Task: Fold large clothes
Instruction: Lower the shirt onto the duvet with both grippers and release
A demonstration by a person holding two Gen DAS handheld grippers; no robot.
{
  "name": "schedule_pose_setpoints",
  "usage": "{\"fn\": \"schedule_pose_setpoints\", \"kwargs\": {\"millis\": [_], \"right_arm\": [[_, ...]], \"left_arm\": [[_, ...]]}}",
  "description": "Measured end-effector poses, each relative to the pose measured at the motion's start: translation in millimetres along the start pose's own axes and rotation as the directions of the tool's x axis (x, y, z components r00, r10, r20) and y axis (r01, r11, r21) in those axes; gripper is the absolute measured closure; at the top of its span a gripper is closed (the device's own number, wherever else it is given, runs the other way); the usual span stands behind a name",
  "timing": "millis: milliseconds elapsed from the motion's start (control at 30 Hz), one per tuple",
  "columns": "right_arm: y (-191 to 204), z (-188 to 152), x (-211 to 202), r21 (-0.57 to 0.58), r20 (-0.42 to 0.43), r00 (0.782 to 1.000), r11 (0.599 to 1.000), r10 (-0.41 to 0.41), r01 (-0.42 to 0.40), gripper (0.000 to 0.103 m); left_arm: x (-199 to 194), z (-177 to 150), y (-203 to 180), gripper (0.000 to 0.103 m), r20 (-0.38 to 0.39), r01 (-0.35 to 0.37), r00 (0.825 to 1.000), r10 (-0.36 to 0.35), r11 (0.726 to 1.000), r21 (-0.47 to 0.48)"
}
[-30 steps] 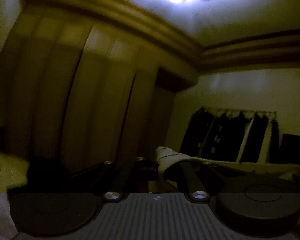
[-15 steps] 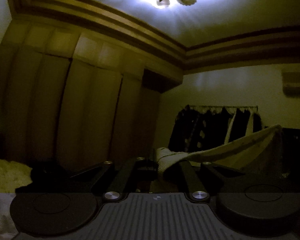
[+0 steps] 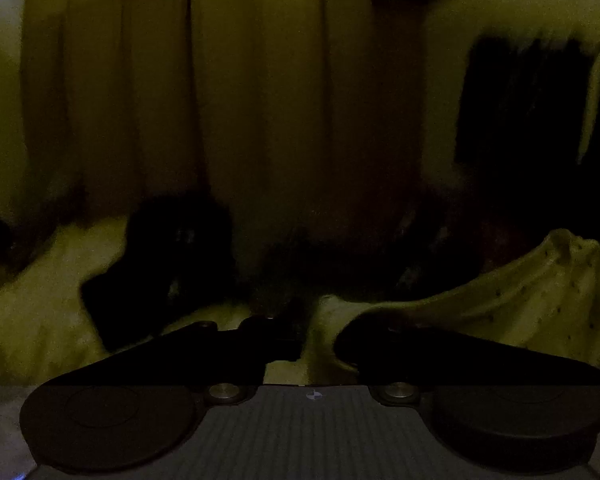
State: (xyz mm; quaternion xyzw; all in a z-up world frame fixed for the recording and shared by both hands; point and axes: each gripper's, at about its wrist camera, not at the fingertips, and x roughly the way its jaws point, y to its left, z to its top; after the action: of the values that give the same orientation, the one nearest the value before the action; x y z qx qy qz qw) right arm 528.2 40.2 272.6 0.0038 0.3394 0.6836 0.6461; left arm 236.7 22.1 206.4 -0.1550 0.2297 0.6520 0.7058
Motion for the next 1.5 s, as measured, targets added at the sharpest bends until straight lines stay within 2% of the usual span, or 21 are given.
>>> {"fn": "schedule_pose_setpoints", "kwargs": {"millis": [67, 167, 300, 433, 567, 733, 767, 800, 833, 867, 900, 933, 1000, 1033, 1133, 1167, 1200, 1267, 1333, 1400, 1500], "right_arm": [[-23.8, -18.4, 50.7, 0.032, -0.104, 0.992, 0.997, -0.073, 0.076, 0.098], [-57.6, -47.1, 95.3, 0.114, -0.254, 0.955, 0.976, -0.155, 0.188, 0.086], [-76.2, -87.5, 93.0, 0.046, -0.342, 0.934, 0.991, -0.099, 0.122, 0.041], [-93.7, -124.4, 70.1, -0.019, -0.432, 0.894, 0.993, -0.114, 0.118, 0.039], [-94.9, -153.7, 52.6, -0.056, -0.497, 0.856, 0.99, -0.14, 0.129, 0.039], [-73.5, -183.1, 69.8, -0.13, -0.624, 0.778, 0.992, -0.076, -0.007, 0.036], [-69.9, -186.3, 74.9, -0.13, -0.641, 0.764, 0.991, -0.066, -0.024, 0.035], [-66.4, -191.1, 81.1, -0.124, -0.661, 0.748, 0.992, -0.061, -0.029, 0.033], [-64.8, -193.5, 86.1, -0.111, -0.675, 0.736, 0.994, -0.058, -0.023, 0.033], [-64.5, -197.7, 92.0, -0.085, -0.693, 0.719, 0.996, -0.052, -0.01, 0.033], [-65.2, -201.0, 96.6, -0.051, -0.708, 0.705, 0.999, -0.04, 0.005, 0.033], [-65.6, -203.6, 99.4, -0.016, -0.716, 0.697, 1.0, -0.025, 0.019, 0.033], [-64.3, -207.1, 101.9, 0.032, -0.726, 0.688, 0.999, -0.002, 0.036, 0.03], [-64.6, -209.9, 103.9, 0.036, -0.733, 0.68, 0.999, -0.001, 0.04, 0.029], [-65.4, -219.4, 104.6, 0.026, -0.76, 0.65, 0.998, -0.018, 0.058, 0.028], [-65.9, -221.5, 102.3, 0.02, -0.763, 0.646, 0.998, -0.025, 0.063, 0.028], [-66.0, -223.5, 100.3, 0.013, -0.764, 0.645, 0.998, -0.032, 0.065, 0.028], [-67.1, -229.6, 96.8, 0.006, -0.769, 0.638, 0.998, -0.032, 0.058, 0.027], [-67.7, -235.2, 92.4, -0.014, -0.777, 0.628, 0.999, -0.04, 0.048, 0.027], [-68.1, -240.2, 87.3, -0.062, -0.777, 0.625, 0.997, -0.07, 0.035, 0.027], [-72.5, -243.5, 75.1, -0.118, -0.764, 0.636, 0.993, -0.109, 0.028, 0.027]], "left_arm": [[51.7, -25.0, 1.6, 0.003, -0.16, -0.037, 0.987, 0.029, 0.998, -0.047], [93.8, -63.1, 15.3, 0.0, -0.346, -0.142, 0.934, 0.093, 0.983, -0.118], [98.3, -105.3, 40.8, 0.0, -0.381, -0.218, 0.909, 0.167, 0.971, -0.095], [94.6, -125.7, 84.9, 0.0, -0.423, -0.278, 0.883, 0.203, 0.952, -0.124], [102.0, -104.9, 107.9, 0.0, -0.411, -0.241, 0.904, 0.12, 0.936, -0.257], [119.6, -89.6, 115.2, 0.0, -0.474, -0.142, 0.88, -0.028, 0.937, -0.319], [129.5, -93.4, 127.3, 0.0, -0.523, -0.102, 0.839, -0.154, 0.898, -0.429], [143.6, -104.5, 141.3, 0.0, -0.581, -0.095, 0.749, -0.318, 0.817, -0.569], [153.9, -117.4, 151.6, 0.0, -0.608, -0.139, 0.66, -0.441, 0.724, -0.676], [160.8, -135.6, 163.3, 0.0, -0.578, -0.218, 0.581, -0.573, 0.575, -0.789], [160.8, -142.7, 169.6, 0.0, -0.524, -0.224, 0.579, -0.625, 0.495, -0.839], [158.6, -144.7, 175.4, 0.0, -0.464, -0.184, 0.61, -0.643, 0.455, -0.871], [149.3, -144.0, 187.5, 0.0, -0.402, -0.123, 0.688, -0.604, 0.449, -0.885], [143.6, -149.0, 195.3, 0.0, -0.373, -0.132, 0.711, -0.596, 0.408, -0.903], [140.4, -170.7, 208.7, 0.0, -0.239, -0.135, 0.675, -0.698, 0.202, -0.97], [134.8, -168.7, 212.9, 0.0, -0.262, -0.13, 0.694, -0.671, 0.242, -0.962], [126.9, -160.7, 214.4, 0.0, -0.328, -0.122, 0.72, -0.611, 0.353, -0.928], [106.3, -142.0, 205.4, 0.0, -0.489, -0.138, 0.772, -0.405, 0.645, -0.752], [81.0, -135.2, 178.1, 0.0, -0.524, -0.093, 0.804, -0.283, 0.809, -0.58], [49.5, -145.6, 140.3, 0.0, -0.503, 0.045, 0.799, -0.329, 0.867, -0.497], [5.1, -185.0, 86.6, 0.0, -0.52, 0.14, 0.771, -0.368, 0.894, -0.426]]}}
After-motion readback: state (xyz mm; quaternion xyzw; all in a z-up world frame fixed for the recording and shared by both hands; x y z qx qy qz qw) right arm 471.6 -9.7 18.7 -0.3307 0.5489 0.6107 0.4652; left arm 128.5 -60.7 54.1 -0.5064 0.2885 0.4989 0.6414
